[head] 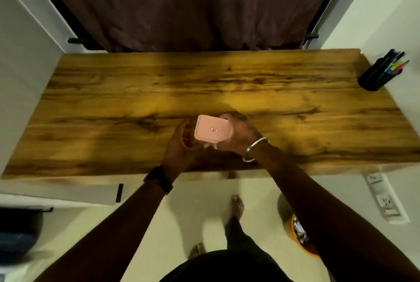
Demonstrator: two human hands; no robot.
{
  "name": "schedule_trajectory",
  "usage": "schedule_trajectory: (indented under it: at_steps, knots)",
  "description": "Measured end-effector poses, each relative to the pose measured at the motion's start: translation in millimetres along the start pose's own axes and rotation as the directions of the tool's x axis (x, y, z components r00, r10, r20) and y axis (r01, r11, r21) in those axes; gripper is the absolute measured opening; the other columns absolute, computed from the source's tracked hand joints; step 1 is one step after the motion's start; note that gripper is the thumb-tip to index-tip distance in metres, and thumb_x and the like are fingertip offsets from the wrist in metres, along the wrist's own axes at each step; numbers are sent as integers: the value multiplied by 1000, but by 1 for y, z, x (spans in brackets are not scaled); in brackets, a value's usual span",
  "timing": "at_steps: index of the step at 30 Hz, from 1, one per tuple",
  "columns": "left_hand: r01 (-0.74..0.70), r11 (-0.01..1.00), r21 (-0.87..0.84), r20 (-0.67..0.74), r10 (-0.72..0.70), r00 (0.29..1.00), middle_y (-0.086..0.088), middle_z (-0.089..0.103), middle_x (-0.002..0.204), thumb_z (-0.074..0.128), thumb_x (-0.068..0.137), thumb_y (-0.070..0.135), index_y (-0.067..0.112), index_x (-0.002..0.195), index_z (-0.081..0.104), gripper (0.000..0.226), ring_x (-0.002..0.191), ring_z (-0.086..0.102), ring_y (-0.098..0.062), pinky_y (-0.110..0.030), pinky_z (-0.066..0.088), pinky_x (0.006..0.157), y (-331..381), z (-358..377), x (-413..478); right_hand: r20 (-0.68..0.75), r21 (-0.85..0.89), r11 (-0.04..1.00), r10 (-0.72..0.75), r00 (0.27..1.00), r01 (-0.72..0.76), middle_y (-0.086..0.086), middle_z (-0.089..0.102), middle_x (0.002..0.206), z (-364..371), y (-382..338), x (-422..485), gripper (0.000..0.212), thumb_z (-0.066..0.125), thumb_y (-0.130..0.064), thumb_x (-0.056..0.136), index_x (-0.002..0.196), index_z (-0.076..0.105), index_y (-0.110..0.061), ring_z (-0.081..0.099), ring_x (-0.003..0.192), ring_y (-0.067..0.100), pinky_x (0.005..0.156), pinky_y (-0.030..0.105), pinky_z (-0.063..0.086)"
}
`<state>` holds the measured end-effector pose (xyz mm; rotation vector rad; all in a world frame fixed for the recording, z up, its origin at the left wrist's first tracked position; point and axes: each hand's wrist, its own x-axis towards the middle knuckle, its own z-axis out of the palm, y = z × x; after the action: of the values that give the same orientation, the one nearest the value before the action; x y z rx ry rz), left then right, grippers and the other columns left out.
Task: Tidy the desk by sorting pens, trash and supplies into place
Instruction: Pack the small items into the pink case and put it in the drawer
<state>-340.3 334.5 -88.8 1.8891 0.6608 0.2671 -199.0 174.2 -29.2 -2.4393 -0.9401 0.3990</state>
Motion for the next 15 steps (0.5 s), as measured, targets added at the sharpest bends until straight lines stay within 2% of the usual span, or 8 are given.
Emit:
schedule_trajectory:
  at_steps: [2, 5, 6, 7, 10, 12, 13, 15]
  knots:
    - [118, 976, -182, 16, -117, 993, -6, 73, 99, 90, 77, 38, 22, 137, 51, 74, 88, 72, -18, -41, 60, 71, -17, -5, -26, -10, 46, 998, 42, 999, -41, -1, 60, 114, 15, -10, -18, 85, 87, -52, 46, 120, 59, -24, 58, 101, 17, 84, 26, 48]
    - [255, 852, -457, 35, -269, 962, -3, 74, 84, 75, 95, 23, 17, 104, 65, 15, 75, 71, -18, -37, 54, 65, -33, -11, -64, -8, 88, 992, 94, 996, -93, -3, 58, 117, 33, -25, -43, 86, 90, -48, 48, 124, 57, -25, 58, 99, 15, 85, 28, 50]
    - [309, 786, -535, 48, -337, 940, -2, 73, 79, 70, 99, 22, 16, 94, 66, 8, 72, 69, -19, -35, 53, 66, -38, -12, -75, -13, 85, 991, 101, 995, -100, -3, 58, 117, 38, -28, -51, 85, 90, -48, 48, 124, 57, -25, 58, 100, 16, 86, 30, 52]
    - [382, 704, -599, 79, -423, 903, -2, 71, 75, 66, 101, 22, 15, 86, 66, 16, 72, 68, -21, -35, 52, 68, -45, -13, -85, -17, 81, 992, 102, 995, -100, -2, 59, 117, 42, -32, -58, 84, 90, -47, 49, 124, 57, -25, 59, 100, 18, 87, 32, 53]
    - [532, 381, -756, 193, -647, 738, -5, 63, 72, 59, 99, 25, 15, 73, 58, 28, 71, 63, -25, -34, 53, 68, -72, -8, -105, -23, 73, 992, 105, 994, -103, 1, 59, 118, 52, -36, -73, 83, 90, -44, 53, 125, 57, -22, 60, 100, 20, 87, 35, 54]
    - [541, 186, -820, 255, -728, 636, -8, 61, 84, 56, 99, 30, 12, 82, 58, 25, 77, 63, -26, -36, 56, 69, -95, 4, -110, -31, 88, 990, 118, 993, -114, 2, 59, 118, 57, -35, -81, 86, 90, -46, 53, 127, 56, -21, 60, 100, 21, 86, 35, 55]
    - [540, 116, -834, 292, -737, 610, -13, 62, 101, 56, 99, 39, 8, 100, 61, 31, 91, 66, -29, -42, 58, 78, -103, 10, -111, -40, 102, 988, 121, 992, -117, 2, 59, 119, 58, -33, -83, 87, 91, -46, 52, 128, 55, -21, 59, 101, 21, 86, 35, 55]
    - [513, -29, -858, 379, -709, 594, -20, 48, 146, 58, 95, 64, 13, 151, 40, 77, 134, 53, -39, -58, 50, 105, -117, 23, -108, -53, 122, 986, 123, 991, -115, 2, 59, 120, 61, -29, -86, 90, 91, -47, 53, 130, 54, -20, 58, 102, 20, 85, 33, 54]
